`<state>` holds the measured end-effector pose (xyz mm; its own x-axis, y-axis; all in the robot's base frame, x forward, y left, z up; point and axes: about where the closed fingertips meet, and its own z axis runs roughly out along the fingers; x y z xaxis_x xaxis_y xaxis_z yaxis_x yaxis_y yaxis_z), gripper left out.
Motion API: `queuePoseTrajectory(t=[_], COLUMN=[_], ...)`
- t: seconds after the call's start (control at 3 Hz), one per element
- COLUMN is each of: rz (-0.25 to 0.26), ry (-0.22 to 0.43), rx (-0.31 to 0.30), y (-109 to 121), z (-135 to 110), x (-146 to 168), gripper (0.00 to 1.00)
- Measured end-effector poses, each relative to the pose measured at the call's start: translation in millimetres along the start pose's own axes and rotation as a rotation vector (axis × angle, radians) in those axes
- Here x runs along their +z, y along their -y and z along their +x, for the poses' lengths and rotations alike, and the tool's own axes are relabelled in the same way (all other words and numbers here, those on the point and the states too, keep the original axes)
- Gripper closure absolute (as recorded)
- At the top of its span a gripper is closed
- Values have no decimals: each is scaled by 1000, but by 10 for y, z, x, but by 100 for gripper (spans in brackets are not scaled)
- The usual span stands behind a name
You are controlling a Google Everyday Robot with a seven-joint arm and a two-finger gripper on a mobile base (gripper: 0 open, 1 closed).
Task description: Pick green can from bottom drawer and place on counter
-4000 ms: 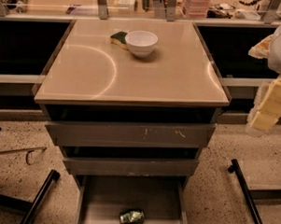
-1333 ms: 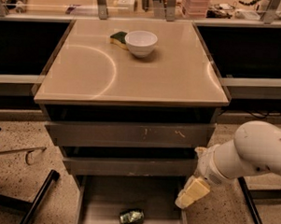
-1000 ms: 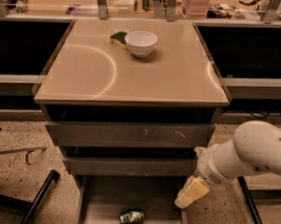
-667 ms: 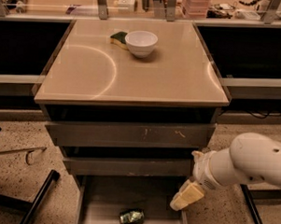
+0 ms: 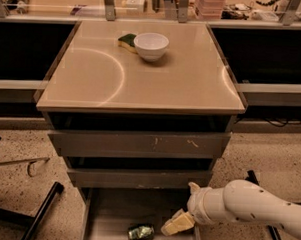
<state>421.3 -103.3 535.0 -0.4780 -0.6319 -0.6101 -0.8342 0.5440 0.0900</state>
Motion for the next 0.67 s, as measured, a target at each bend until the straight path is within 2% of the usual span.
queuePoseTrajectory(t=[0.33,0.67], rz=[0,-6], ry=[0,27], rx=[0,3], y=[0,-88], z=[0,66], x=[0,122], gripper=[0,0])
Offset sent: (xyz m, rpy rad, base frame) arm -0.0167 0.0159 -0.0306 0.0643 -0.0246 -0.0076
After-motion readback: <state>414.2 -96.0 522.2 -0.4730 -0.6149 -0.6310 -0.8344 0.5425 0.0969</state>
